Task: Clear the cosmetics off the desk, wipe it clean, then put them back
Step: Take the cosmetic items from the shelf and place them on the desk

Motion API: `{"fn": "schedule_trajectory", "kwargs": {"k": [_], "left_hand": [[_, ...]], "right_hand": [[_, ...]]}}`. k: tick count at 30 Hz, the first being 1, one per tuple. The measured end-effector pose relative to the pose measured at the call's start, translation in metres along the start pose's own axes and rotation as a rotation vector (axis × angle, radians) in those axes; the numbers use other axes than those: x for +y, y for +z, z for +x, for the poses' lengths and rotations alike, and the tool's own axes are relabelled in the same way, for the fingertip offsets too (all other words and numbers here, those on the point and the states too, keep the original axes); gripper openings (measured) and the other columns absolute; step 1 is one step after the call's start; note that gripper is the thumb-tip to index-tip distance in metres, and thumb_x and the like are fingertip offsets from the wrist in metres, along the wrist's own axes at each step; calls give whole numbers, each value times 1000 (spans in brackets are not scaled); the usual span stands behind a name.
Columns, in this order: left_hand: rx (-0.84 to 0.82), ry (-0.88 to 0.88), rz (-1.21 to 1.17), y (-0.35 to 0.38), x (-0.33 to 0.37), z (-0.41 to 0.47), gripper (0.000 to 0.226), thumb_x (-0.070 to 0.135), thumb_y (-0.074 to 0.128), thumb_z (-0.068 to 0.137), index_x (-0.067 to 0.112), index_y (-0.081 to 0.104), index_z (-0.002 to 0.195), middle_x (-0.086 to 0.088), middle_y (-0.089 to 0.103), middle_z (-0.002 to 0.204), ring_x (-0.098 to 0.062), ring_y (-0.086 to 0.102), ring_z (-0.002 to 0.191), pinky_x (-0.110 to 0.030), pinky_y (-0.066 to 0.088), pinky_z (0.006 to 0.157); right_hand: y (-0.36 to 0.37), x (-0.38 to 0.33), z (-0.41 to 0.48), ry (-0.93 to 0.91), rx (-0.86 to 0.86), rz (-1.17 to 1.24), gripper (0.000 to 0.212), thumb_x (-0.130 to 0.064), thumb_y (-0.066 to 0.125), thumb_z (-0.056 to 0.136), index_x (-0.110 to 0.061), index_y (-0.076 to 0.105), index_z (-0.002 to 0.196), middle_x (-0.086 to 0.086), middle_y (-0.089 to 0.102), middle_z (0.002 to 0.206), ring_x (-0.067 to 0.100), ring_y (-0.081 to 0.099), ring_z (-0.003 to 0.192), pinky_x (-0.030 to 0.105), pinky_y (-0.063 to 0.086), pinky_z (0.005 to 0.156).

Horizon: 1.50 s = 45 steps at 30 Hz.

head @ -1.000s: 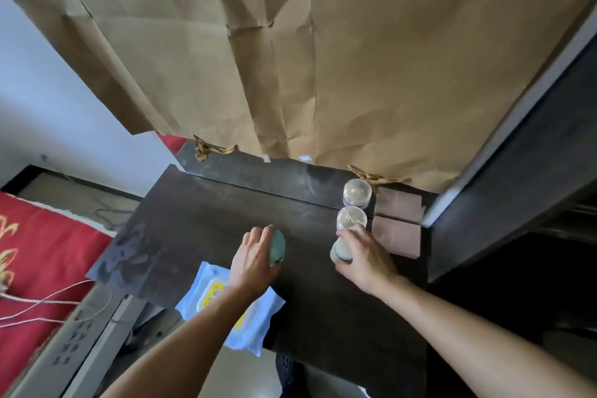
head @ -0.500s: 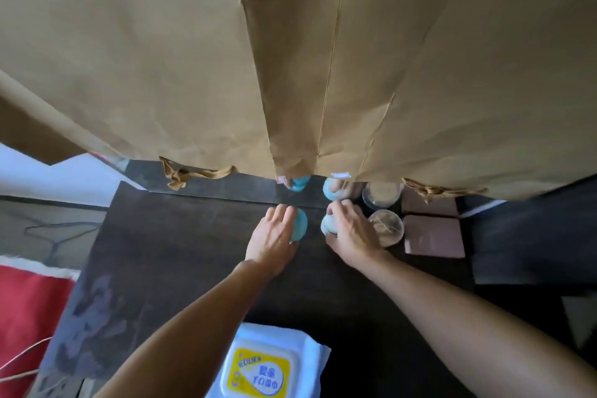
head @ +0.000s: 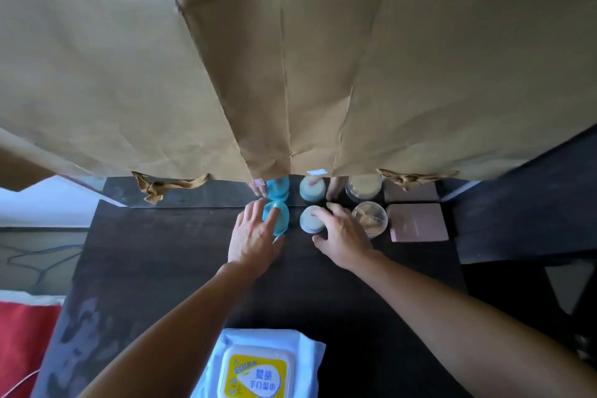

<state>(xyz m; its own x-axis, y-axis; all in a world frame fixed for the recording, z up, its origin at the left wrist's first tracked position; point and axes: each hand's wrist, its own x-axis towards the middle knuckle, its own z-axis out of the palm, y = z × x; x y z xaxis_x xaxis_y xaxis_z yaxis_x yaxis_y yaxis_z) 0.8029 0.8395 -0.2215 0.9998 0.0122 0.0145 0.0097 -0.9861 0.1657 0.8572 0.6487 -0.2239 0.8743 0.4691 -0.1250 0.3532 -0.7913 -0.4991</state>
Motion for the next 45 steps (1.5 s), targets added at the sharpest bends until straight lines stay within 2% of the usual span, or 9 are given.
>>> {"fn": "schedule_trajectory", "kwargs": {"k": [3,7,14,20,26,31,37,41,45], "left_hand": [[91,-14,0,-8,19,-13,36,30,64,72,9,59,101,-15,59,108,-34,56,93,-42,51,78],[104,42,-97,-23,74,-30,17,28,53,78,12,58,78,-4,59,74,-28,59,65,-31,46,53],[177,195,-140,-48,215,-64,11,24,61,73,17,54,68,2,59,59,-23,57,48,-24,33,40],[233,356,-235,-60,346,-86,14,29,49,76,18,56,75,3,62,63,-21,60,52,-26,43,40],[306,439,-380,-101,443,-72,11,26,58,85,17,61,91,3,65,80,-15,63,68,-28,51,53],[473,411,-346,-147,489,-22,22,25,60,85,11,63,103,-4,59,103,-20,55,95,-31,50,76],[218,159,-128,-165,496,45,58,42,44,95,10,32,142,-16,21,153,-31,18,142,-42,24,114],[82,139,13,-153,497,57,69,53,26,97,11,12,150,-18,6,157,-32,-1,146,-49,4,117],[105,174,25,-144,493,50,74,60,21,95,13,10,151,-16,3,158,-29,-6,146,-48,8,116]], "right_hand": [[-23,12,-21,-34,91,38,41,-22,66,78,-20,59,118,4,55,124,24,52,113,37,45,88],[-58,40,-66,-57,188,62,32,-19,65,77,-18,61,109,-2,60,109,21,56,103,40,53,72],[-133,104,-181,-70,310,15,22,-22,63,80,-23,64,102,-9,62,98,13,60,90,28,50,71],[-216,179,-290,9,401,-52,20,-25,62,84,-22,64,104,-8,61,96,13,62,87,32,52,69],[-297,225,-338,100,568,-47,20,-19,67,82,-18,66,101,-8,62,89,16,64,78,33,53,65],[-346,233,-330,55,697,-102,22,-14,69,80,-14,68,102,-1,66,93,18,64,80,19,42,66],[-392,236,-274,-38,703,-184,33,-11,63,83,-8,61,116,5,62,113,23,56,106,28,45,84],[-408,240,-223,-8,572,-266,45,-22,56,89,-15,47,133,2,45,140,20,37,133,38,44,98],[-404,249,-184,7,468,-322,47,-26,52,92,-16,42,137,6,37,147,25,31,137,44,41,99]]}}
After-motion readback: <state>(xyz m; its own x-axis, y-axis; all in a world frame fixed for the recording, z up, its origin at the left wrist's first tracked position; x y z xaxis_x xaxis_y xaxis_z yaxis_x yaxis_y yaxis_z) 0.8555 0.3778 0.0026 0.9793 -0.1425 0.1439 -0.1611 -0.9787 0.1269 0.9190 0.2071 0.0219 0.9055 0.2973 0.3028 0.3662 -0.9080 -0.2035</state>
